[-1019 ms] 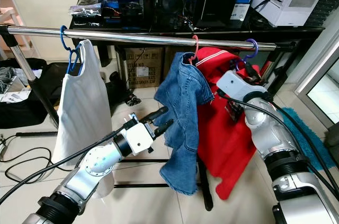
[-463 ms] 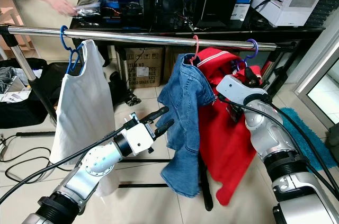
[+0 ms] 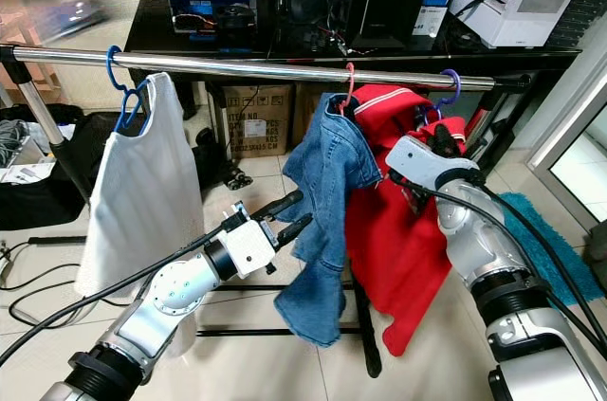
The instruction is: Hang hanger
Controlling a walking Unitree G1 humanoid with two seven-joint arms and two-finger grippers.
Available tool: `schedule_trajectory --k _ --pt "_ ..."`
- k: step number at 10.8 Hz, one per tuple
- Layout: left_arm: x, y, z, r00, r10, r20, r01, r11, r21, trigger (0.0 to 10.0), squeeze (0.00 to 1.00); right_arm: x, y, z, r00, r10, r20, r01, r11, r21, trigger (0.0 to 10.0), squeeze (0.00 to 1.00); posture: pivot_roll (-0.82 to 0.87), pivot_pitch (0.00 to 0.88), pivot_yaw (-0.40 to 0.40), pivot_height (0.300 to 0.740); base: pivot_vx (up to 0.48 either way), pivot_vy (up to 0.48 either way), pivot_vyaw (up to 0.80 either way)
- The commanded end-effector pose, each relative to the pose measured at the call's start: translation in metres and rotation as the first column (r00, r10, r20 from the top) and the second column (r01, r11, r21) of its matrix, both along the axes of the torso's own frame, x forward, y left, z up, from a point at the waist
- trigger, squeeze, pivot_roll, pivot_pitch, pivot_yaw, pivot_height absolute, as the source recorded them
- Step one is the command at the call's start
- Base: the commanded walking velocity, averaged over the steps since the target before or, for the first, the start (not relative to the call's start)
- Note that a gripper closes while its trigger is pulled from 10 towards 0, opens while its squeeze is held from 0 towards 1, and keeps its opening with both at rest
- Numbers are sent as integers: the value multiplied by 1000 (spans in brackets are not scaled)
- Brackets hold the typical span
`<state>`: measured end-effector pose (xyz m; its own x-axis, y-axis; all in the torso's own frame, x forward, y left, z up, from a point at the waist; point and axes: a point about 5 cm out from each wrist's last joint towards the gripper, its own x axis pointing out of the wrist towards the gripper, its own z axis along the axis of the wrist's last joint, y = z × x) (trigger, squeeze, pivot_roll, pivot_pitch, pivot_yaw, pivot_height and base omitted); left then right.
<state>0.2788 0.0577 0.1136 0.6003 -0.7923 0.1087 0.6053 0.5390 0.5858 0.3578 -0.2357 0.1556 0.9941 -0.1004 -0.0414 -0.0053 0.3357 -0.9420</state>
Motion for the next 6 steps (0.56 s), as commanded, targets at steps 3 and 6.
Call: schedule_trajectory --k 3,6 --pt "-1 -4 5 999 -27 18 27 1000 2 10000 0 1 0 7 1000 13 21 -12 1000 -25 0 0 143 44 -69 740 0 0 0" --pt "-2 -5 5 999 -34 22 34 999 4 10000 0 -1 15 15 990 121 70 -119 992 -33 0 0 139 41 -63 740 0 0 0"
